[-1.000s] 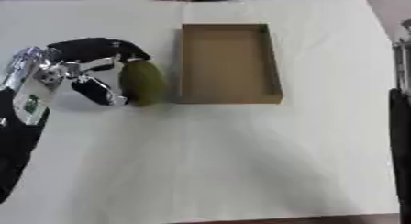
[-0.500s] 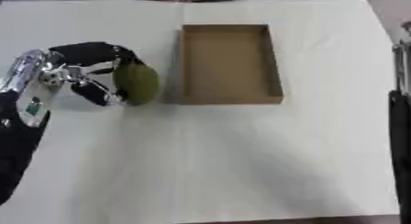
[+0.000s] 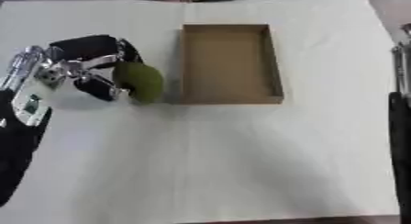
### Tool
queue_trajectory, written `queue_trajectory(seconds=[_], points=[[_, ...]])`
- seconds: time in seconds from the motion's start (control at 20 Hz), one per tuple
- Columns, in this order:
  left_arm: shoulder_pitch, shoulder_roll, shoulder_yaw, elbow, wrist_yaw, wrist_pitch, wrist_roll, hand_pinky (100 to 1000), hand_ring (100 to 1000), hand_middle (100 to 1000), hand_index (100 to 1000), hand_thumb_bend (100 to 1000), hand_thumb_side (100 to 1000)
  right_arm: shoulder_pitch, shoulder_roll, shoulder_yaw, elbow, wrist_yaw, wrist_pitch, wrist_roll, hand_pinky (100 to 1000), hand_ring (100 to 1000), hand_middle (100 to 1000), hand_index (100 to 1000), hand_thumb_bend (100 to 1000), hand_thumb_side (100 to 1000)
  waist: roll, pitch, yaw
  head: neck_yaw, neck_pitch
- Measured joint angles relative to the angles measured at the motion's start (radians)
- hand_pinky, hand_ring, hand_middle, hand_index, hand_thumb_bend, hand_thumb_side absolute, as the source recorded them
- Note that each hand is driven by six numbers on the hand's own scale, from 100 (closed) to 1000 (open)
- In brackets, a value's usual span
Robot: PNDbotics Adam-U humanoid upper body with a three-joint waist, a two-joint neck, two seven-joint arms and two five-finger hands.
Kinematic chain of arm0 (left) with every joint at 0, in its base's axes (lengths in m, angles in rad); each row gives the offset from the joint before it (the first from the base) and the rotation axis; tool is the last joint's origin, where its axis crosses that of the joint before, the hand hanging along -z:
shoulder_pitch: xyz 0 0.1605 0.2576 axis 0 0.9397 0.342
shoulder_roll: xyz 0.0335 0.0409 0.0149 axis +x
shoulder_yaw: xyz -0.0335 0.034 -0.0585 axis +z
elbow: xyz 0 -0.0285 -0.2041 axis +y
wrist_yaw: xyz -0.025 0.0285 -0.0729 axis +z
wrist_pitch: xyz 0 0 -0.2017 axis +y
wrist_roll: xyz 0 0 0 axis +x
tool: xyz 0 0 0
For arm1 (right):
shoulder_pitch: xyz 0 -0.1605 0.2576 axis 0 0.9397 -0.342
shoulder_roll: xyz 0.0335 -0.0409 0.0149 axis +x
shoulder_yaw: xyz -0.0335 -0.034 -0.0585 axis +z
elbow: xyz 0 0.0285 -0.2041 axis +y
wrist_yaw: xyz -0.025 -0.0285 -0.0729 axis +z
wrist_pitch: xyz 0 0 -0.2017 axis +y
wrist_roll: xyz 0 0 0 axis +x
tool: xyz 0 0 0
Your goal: Pick up objects on the table and place them in the box.
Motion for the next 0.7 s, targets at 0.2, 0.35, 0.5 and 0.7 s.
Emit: queue_trajectory(seconds=[0.2,0.35,0.5,0.7], points=[[-0.002,0.001,0.021,-0.046,-0.004,0.031,0.045,500,522,435,591,100,211,-0.001,0.0,-0.001,0.0,0.0,-0.003,-0.005,677,316,571,718,100,559,-0.001,0.0,-0.001,0.002,0.003],[-0.006,0.001,0.042,-0.073,-0.025,0.054,0.09,497,512,418,578,100,208,-0.01,0.001,-0.001,0.0,0.001,-0.006,-0.008,676,319,570,719,100,560,-0.004,-0.001,-0.005,0.005,0.006],[-0.02,-0.001,0.06,-0.081,-0.063,0.077,0.136,486,500,399,563,100,200,-0.021,0.002,-0.001,0.0,0.001,-0.011,-0.01,673,323,568,718,100,562,-0.006,-0.001,-0.014,0.012,0.008],[-0.043,-0.017,0.09,-0.079,-0.124,0.105,0.2,486,495,394,561,100,198,-0.041,0.014,-0.001,0.0,0.002,-0.024,-0.011,671,328,566,717,100,564,-0.011,-0.004,-0.029,0.023,0.008]])
